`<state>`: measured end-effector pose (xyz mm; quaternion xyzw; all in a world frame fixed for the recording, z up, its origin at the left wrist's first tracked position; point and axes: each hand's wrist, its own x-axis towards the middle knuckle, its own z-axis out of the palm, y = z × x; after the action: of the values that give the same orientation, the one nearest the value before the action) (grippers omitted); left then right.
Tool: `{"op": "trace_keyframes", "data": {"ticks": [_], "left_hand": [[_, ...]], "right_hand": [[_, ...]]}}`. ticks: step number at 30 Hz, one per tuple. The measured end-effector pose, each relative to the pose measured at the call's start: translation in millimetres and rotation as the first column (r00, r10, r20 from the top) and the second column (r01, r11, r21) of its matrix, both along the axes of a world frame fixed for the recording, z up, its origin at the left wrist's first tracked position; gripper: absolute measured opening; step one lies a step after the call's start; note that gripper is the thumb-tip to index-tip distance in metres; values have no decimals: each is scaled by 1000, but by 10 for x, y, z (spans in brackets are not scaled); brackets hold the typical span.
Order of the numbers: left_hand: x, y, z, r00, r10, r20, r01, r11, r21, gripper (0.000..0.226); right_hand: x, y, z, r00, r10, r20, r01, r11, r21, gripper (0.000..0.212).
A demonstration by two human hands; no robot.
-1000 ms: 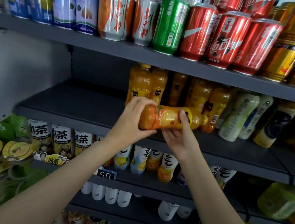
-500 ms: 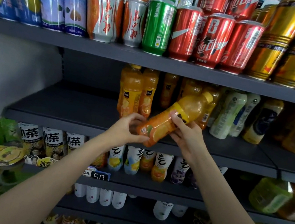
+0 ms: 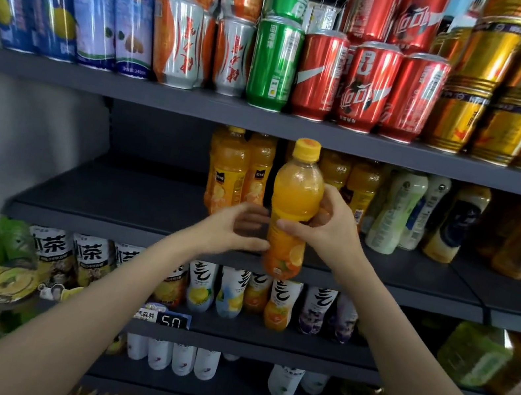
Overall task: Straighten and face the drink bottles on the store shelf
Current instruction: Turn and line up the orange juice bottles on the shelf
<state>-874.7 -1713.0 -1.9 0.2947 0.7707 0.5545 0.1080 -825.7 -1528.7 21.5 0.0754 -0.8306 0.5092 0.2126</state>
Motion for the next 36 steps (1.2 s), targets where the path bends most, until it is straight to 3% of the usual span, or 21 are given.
{"op": "trace_keyframes", "data": {"ticks": [4, 7, 9, 12, 14, 18, 20, 24, 27, 30, 33, 36], "left_hand": [[95, 72, -24, 989, -64, 130, 68, 997, -22, 56], [180, 130, 17, 991, 16, 130, -20, 999, 29, 52], [217, 193, 14, 984, 179, -25, -180, 983, -25, 54], [219, 260, -77, 808, 449, -382, -490, 872, -12, 62], [215, 269, -134, 675, 498, -545, -563, 825, 56, 62], [128, 218, -184, 491, 526, -694, -641, 758, 120, 65], [80, 172, -166, 519, 472, -712, -606, 791, 83, 66], [-54, 19, -190, 687, 306, -659, -449, 892, -54, 52], [-214, -94, -252, 688, 462, -559, -515, 854, 73, 43], [-372, -184, -249, 628, 626, -463, -629, 758, 171, 45], [-534, -221, -240, 636, 654, -409, -663, 735, 145, 55], [-683, -182, -231, 680, 649, -342, -665, 742, 85, 67]], "right_hand": [[45, 24, 147, 977, 209, 51, -193, 957, -215, 67], [17, 19, 173, 962, 259, 87, -216, 917, -336, 68], [-19, -34, 159, 980, 165, 113, -126, 948, -293, 62], [-39, -178, 56, 993, 17, 117, 15, 964, -265, 68], [-41, -240, -4, 996, -17, 87, 44, 947, -318, 78], [-57, -222, -17, 999, -8, 52, 26, 930, -367, 63], [-80, -158, -42, 998, 24, 51, -2, 921, -391, 64], [-169, 9, -96, 996, 71, 60, -48, 945, -323, 45], [-290, 60, -115, 991, 97, 92, -77, 977, -199, 56], [-416, 67, -174, 969, 196, 152, -148, 948, -281, 55], [-577, 50, -232, 960, 226, 167, -153, 920, -361, 46], [-791, -14, -223, 966, 197, 170, -127, 926, -355, 50]]}}
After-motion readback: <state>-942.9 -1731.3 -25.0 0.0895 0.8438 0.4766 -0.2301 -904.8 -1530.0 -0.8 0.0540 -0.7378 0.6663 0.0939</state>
